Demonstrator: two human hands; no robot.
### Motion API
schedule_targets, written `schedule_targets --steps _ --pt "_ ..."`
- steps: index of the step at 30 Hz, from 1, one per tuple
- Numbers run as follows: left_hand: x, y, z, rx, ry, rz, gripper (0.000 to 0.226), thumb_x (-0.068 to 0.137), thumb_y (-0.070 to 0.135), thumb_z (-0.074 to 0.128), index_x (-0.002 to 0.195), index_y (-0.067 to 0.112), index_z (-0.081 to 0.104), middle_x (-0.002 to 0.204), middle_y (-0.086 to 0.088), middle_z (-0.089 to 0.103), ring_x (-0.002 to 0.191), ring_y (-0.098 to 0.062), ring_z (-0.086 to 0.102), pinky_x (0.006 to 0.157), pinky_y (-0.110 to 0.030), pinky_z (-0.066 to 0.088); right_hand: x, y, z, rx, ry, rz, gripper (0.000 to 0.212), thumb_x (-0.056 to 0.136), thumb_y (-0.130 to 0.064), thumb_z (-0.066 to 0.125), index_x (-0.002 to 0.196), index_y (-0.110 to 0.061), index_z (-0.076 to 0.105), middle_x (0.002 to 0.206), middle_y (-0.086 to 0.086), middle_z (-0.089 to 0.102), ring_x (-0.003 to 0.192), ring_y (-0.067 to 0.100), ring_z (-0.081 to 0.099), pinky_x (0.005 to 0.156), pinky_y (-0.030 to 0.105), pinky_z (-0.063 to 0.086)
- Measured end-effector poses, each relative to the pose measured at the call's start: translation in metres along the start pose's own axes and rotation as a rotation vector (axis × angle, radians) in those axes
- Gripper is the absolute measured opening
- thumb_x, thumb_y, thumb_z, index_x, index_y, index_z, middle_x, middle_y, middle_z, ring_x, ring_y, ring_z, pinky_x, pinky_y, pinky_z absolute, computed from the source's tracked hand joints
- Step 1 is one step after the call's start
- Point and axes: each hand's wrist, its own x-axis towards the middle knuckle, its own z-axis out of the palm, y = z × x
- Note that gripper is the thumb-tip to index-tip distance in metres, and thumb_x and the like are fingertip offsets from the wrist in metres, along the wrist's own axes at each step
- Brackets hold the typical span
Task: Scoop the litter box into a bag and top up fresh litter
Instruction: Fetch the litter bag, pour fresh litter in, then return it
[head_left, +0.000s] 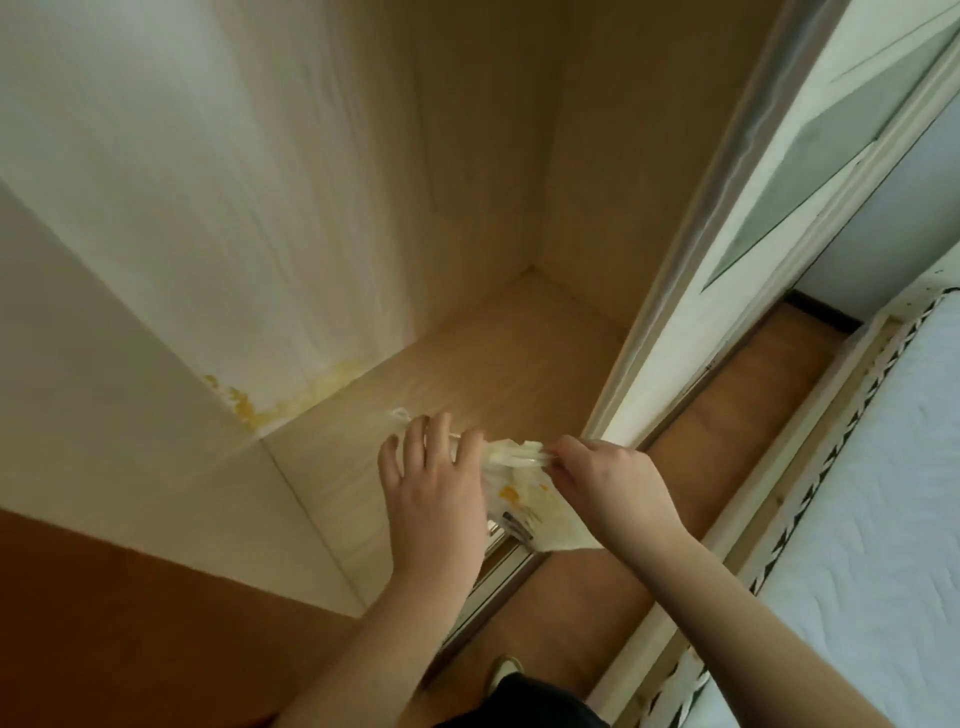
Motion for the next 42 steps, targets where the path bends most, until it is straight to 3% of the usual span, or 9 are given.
schedule_targets --steps 5,10,17,21,23,25,27,31,42 --pt "0.007 -0.003 0.009 -0.016 -0.014 -0.049 0.049 0.084 0.028 0.063 0.131 0.020 0.053 0.147 -0.011 0.043 0.140 -0.032 0.036 0.109 -0.055 0.033 0.043 -0.007 0.019 0.001 -0.026 -0.038 0.014 0.071 -0.017 0.078 0.072 -0.015 0.064 0.049 -0.003 0.052 0.037 0.019 0.050 0.032 0.024 0.037" --pt "0.008 -0.012 0.024 0.044 -0.089 -0.141 0.075 0.081 0.035 0.067 0.148 0.018 0.037 0.155 -0.016 0.032 0.141 -0.035 0.034 0.106 -0.052 0.038 0.077 -0.008 0.043 0.065 -0.052 -0.052 0.006 0.076 -0.015 0.069 0.075 -0.014 0.064 0.053 -0.001 0.056 0.040 0.024 0.052 0.035 0.030 0.044" --pt "0.014 -0.019 0.035 0.055 -0.125 -0.248 0.079 0.084 0.039 0.064 0.151 0.019 0.028 0.157 -0.015 0.029 0.142 -0.034 0.033 0.108 -0.050 0.037 0.111 -0.019 0.065 0.106 -0.144 -0.099 0.016 0.090 -0.019 0.058 0.075 -0.013 0.057 0.055 0.000 0.050 0.046 0.028 0.049 0.045 0.029 0.037" --pt "0.014 -0.024 0.030 0.055 -0.251 -0.298 0.071 0.095 0.043 0.046 0.155 0.021 0.016 0.160 -0.012 0.022 0.147 -0.031 0.021 0.113 -0.047 0.028 0.141 -0.028 0.079 0.112 -0.285 -0.051 0.020 0.092 -0.017 0.043 0.073 -0.015 0.043 0.062 0.002 0.049 0.056 0.029 0.048 0.051 0.030 0.035" --pt "0.010 -0.026 0.030 0.089 -0.302 -0.298 0.064 0.095 0.043 0.047 0.151 0.020 0.029 0.155 -0.011 0.033 0.142 -0.030 0.031 0.109 -0.045 0.034 0.155 -0.035 0.088 0.131 -0.324 -0.021 0.018 0.091 -0.013 0.040 0.074 -0.014 0.045 0.067 0.005 0.054 0.061 0.030 0.054 0.052 0.030 0.036" --pt "0.009 -0.026 0.030 0.105 -0.293 -0.291 0.055 0.085 0.040 0.062 0.135 0.017 0.055 0.135 -0.011 0.056 0.124 -0.029 0.053 0.092 -0.045 0.047 0.167 -0.045 0.097 0.121 -0.348 0.000 0.016 0.090 -0.008 0.040 0.082 -0.013 0.053 0.078 0.008 0.062 0.069 0.032 0.059 0.056 0.030 0.036" --pt "0.008 -0.028 0.034 0.122 -0.263 -0.276 0.047 0.078 0.036 0.070 0.120 0.016 0.065 0.118 -0.008 0.065 0.107 -0.027 0.062 0.079 -0.043 0.051 0.178 -0.059 0.106 0.081 -0.346 -0.006 0.020 0.089 -0.004 0.042 0.096 -0.011 0.059 0.090 0.011 0.066 0.080 0.034 0.063 0.060 0.030 0.037" --pt "0.010 -0.030 0.030 0.144 -0.220 -0.297 0.042 0.074 0.033 0.073 0.112 0.016 0.067 0.111 -0.007 0.066 0.101 -0.026 0.064 0.074 -0.043 0.051 0.203 -0.079 0.109 -0.006 -0.389 -0.025 0.031 0.084 0.008 0.043 0.104 -0.008 0.061 0.101 0.012 0.067 0.092 0.033 0.066 0.065 0.031 0.043" --pt "0.010 -0.034 0.033 0.207 -0.189 -0.333 0.053 0.075 0.037 0.074 0.121 0.012 0.065 0.119 -0.011 0.067 0.112 -0.031 0.062 0.085 -0.049 0.052 0.213 -0.071 0.130 -0.018 -0.413 0.032 0.034 0.083 0.010 0.046 0.108 -0.010 0.058 0.102 0.010 0.066 0.092 0.031 0.066 0.062 0.030 0.042"
